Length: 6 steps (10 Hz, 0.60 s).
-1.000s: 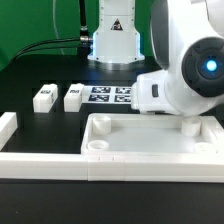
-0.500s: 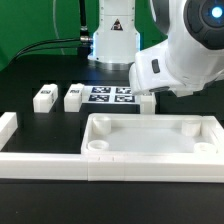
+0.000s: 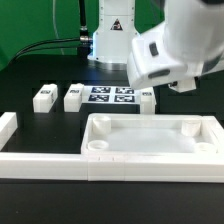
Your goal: Assemble desk
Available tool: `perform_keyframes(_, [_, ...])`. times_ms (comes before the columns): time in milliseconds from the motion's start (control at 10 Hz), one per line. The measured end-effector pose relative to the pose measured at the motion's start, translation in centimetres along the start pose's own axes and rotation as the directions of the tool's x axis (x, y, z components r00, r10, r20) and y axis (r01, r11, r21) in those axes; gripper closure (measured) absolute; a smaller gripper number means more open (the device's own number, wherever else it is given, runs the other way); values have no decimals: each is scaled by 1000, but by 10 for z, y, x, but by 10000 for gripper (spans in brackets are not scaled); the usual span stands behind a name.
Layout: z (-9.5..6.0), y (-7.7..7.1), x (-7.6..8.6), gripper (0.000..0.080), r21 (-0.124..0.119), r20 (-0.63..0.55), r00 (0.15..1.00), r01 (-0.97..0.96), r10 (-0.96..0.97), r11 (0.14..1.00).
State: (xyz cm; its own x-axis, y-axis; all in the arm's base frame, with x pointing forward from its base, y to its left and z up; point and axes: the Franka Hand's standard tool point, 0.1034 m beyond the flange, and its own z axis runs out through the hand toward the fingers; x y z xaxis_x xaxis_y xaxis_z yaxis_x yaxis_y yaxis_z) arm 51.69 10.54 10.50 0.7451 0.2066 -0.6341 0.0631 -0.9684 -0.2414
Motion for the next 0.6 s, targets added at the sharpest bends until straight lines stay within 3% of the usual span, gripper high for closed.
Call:
perform_keyframes(100, [-8,-3,7,511,-11,-84,996,9,-10,1000])
perform_keyframes(400, [-10,6,13,511,-46,-308,951,-14,-1,999])
perform_keyframes(500, [-11,10,8,511,-23,-352,933,-82,69,996])
perform_keyframes(600, [-21,13,-2,511,20,-389,907,-170,164,985])
